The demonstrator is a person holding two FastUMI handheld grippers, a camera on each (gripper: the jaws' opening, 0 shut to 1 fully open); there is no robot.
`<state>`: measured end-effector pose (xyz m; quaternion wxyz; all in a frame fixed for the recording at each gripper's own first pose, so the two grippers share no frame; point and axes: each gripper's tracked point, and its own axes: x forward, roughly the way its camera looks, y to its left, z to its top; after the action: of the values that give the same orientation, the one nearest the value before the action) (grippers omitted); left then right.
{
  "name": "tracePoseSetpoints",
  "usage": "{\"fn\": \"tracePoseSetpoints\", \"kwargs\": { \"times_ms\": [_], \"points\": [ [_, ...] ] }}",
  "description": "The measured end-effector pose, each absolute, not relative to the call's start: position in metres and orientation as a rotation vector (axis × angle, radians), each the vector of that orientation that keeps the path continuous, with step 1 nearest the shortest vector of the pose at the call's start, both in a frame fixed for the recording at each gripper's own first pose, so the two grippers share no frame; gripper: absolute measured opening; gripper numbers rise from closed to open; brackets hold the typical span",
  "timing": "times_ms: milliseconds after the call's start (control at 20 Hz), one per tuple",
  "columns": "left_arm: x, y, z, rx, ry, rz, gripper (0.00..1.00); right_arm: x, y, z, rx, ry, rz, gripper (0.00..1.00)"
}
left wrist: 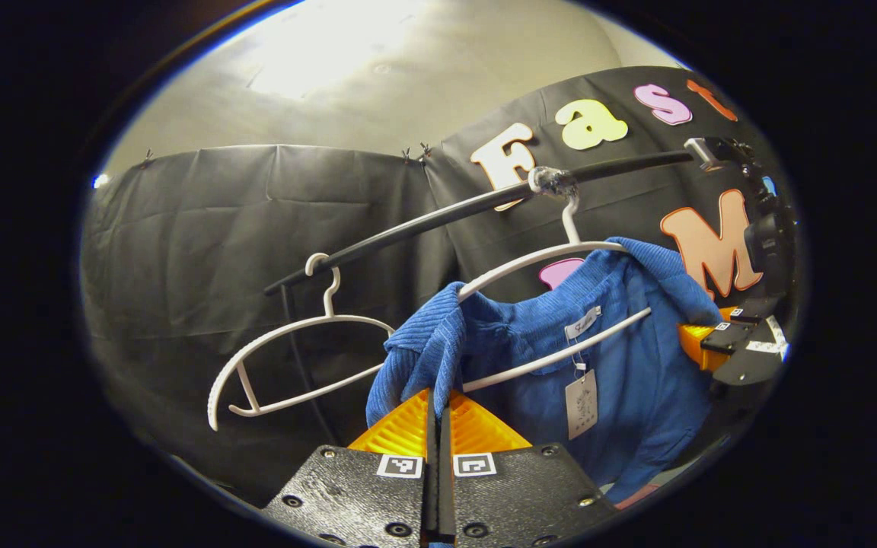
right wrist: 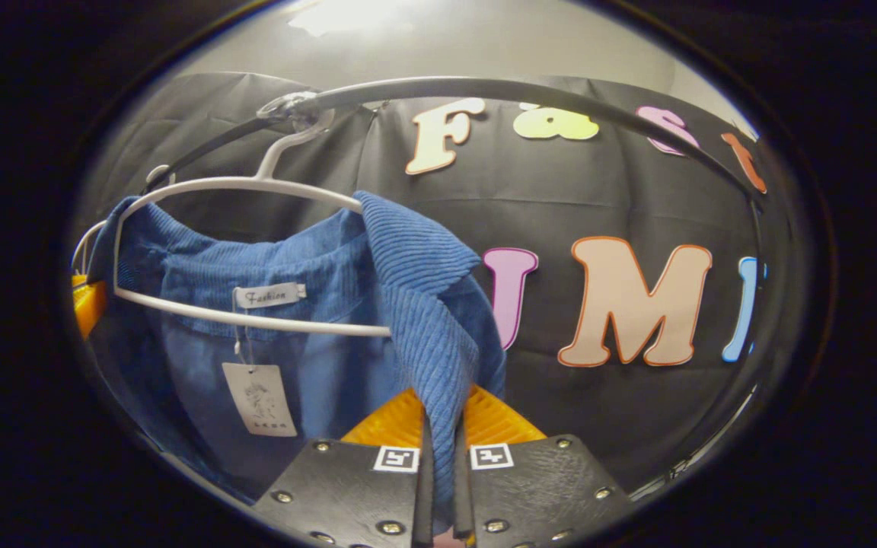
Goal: Grasp the clothes on the hanger with both hands and then place them into the laundry hamper below.
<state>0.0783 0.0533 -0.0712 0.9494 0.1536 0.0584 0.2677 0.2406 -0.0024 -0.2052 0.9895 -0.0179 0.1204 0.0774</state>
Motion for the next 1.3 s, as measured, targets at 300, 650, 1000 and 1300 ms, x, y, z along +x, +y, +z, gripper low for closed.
{"fn": "tracePoseSetpoints", "kwargs": {
  "times_ms": [300,650,1000,1300],
  "points": [
    [0.065,0.065,-0.046,0.207,0.091,0.498,0.00,0.265,-0.035,-0.181,-0.022,0.211,0.091,0.10],
    [0.057,0.069,-0.014,0.133,0.042,0.439,0.00,0.304,-0.058,-0.152,0.005,0.151,0.044,0.10],
    [0.048,0.079,0.014,0.113,-0.011,0.431,0.00,0.338,-0.048,-0.149,0.026,0.131,0.062,0.10],
    [0.047,0.095,0.024,0.147,-0.019,0.465,0.00,0.352,-0.025,-0.168,-0.001,0.139,0.117,0.10]
  ]
}}
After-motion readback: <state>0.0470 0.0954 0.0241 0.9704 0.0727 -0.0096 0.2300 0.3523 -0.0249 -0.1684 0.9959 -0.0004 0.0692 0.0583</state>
